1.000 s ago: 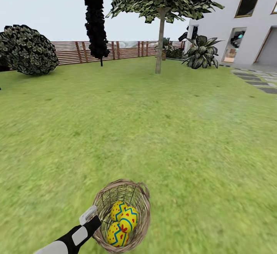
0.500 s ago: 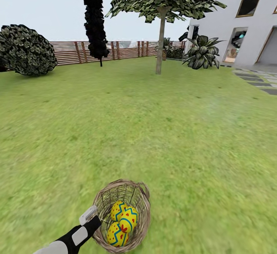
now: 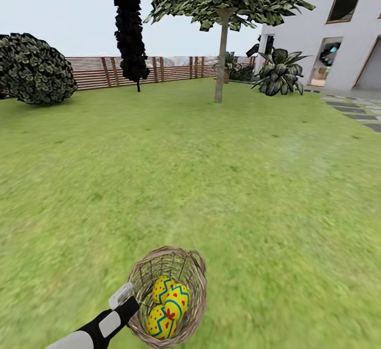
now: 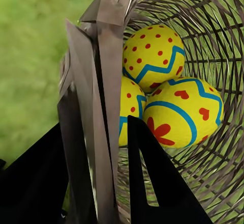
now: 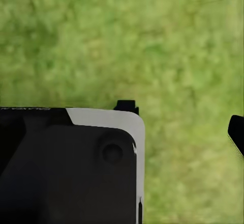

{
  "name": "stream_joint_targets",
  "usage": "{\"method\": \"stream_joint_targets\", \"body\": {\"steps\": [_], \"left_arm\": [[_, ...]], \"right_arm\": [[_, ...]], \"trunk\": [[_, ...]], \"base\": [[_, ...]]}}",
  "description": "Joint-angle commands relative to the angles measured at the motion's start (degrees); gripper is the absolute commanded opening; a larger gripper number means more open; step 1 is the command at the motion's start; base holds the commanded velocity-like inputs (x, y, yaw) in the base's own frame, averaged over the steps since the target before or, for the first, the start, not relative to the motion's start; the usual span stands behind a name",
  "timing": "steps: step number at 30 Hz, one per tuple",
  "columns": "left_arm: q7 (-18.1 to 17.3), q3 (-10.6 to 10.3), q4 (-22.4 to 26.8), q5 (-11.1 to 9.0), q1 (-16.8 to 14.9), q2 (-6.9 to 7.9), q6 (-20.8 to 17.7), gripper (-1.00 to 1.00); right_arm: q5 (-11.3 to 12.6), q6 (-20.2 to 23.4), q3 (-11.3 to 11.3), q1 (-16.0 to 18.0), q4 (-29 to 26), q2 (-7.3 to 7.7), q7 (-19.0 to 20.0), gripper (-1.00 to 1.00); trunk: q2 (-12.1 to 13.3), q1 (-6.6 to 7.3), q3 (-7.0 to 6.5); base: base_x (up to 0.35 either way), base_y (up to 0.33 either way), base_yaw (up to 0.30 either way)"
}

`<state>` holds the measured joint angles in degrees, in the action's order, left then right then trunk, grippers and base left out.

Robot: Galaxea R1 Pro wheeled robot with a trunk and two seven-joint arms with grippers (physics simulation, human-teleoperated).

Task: Take the three Easter eggs out of the wicker basket on the lawn in the garden, then place them on the lawn next to a single tree (choose any tree) so that all three eggs are next to the same tree and none are left in the basket.

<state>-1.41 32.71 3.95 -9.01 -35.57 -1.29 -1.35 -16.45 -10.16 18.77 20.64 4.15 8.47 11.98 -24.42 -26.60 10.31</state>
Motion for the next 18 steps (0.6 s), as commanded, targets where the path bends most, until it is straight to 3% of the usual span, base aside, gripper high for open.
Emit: {"method": "stream_joint_targets", "body": {"steps": [1,18], "left_arm": [[-0.2,0.1,0.1,-0.7,0.0,0.0,-0.2,-1.0],[-0.2,0.1,0.1,-0.7,0.0,-0.03,-0.1,-1.0]], "right_arm": [[-0.4,-0.4,0.5,0.1,0.2,0.06,0.1,1.0],[-0.4,-0.4,0.5,0.1,0.2,0.06,0.1,1.0]], "trunk": [[-0.1,-0.06,0.1],[-0.1,-0.06,0.1]], "base": [[0.341,0.0,0.0],[0.341,0.0,0.0]]}}
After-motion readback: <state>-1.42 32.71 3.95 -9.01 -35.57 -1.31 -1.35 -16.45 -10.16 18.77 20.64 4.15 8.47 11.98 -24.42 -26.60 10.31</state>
